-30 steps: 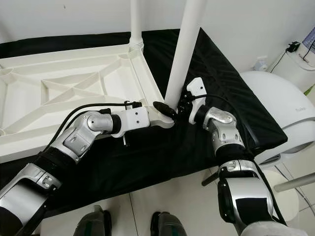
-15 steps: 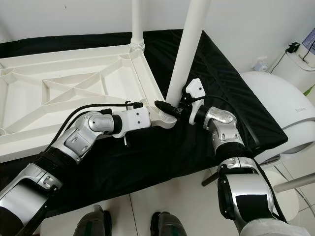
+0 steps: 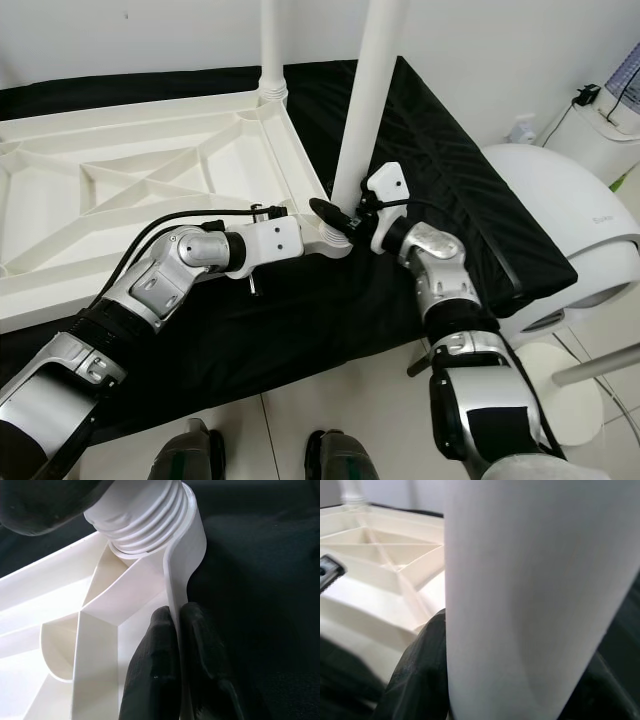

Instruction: Building children table

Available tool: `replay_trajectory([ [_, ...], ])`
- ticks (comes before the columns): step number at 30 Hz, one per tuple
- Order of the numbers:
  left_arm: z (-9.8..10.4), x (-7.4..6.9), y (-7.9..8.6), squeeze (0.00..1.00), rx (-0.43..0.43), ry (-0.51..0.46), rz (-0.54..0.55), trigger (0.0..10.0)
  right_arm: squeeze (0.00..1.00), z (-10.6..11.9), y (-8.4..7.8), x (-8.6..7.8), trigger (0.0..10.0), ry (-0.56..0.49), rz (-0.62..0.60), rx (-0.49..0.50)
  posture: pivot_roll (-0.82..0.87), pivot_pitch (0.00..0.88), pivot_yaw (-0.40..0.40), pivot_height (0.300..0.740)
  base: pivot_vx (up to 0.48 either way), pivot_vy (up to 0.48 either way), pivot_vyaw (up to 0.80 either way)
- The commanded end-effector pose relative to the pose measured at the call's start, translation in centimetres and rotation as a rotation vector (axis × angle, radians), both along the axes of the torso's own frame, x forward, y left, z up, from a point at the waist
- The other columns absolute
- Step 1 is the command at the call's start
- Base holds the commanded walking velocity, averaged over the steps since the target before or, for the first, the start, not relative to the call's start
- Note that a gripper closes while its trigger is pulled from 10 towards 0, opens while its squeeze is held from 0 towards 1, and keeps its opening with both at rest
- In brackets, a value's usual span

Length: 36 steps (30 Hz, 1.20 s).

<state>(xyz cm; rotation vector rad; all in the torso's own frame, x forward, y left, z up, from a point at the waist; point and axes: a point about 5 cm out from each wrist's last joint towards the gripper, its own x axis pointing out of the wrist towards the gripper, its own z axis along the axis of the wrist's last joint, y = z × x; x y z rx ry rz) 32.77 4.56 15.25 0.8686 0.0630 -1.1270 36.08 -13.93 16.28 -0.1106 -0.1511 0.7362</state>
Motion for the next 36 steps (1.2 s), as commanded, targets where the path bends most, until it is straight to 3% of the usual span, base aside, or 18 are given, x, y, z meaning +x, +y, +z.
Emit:
replay_trajectory([
  [1, -0.2, -0.9, -0.9, 0.0, 0.023, 0.009, -0.089, 10.0, 0.0, -1.0, -1.9, 0.3, 10.0, 0.054, -0.171, -0.002, -0.03, 0.088, -0.039, 0.74, 0.0, 0.0, 0.0],
  [5, -0.3, -1.0, -0.9, 0.0, 0.023, 0.012, -0.091, 10.0, 0.0, -1.3, -0.9, 0.0, 10.0, 0.078, -0.293, 0.075, -0.04, 0.091, -0.041, 0.74, 0.0, 0.0, 0.0],
  [11, -0.4, -1.0, -0.9, 0.0, 0.022, 0.014, -0.09, 10.0, 0.0, -1.4, -0.7, -0.1, 10.0, 0.089, -0.332, 0.099, -0.03, 0.095, -0.044, 0.74, 0.0, 0.0, 0.0],
  [13, -0.5, -1.2, -0.8, 0.0, 0.023, 0.018, -0.089, 10.0, 0.0, -1.5, 0.0, -0.7, 10.0, 0.078, -0.462, 0.152, -0.03, 0.102, -0.051, 0.74, 0.0, 0.0, 0.0],
  [17, -0.6, -1.3, -0.8, 0.0, 0.023, 0.021, -0.087, 10.0, 0.0, -1.6, 0.6, -1.4, 10.0, 0.074, -0.608, 0.231, -0.03, 0.102, -0.053, 0.74, 0.0, 0.0, 0.0],
  [24, -0.6, -1.2, -0.9, 0.0, 0.021, 0.021, -0.09, 10.0, 0.0, -1.4, 0.9, -2.6, 10.0, 0.042, -0.851, 0.251, -0.04, 0.094, -0.053, 0.74, 0.0, 0.0, 0.0],
  [36, -0.6, -1.3, -1.0, 0.0, 0.022, 0.017, -0.091, 10.0, 0.0, -1.1, 1.9, -2.9, 10.0, 0.068, -0.862, 0.266, -0.03, 0.086, -0.059, 0.74, 0.0, 0.0, 0.0],
])
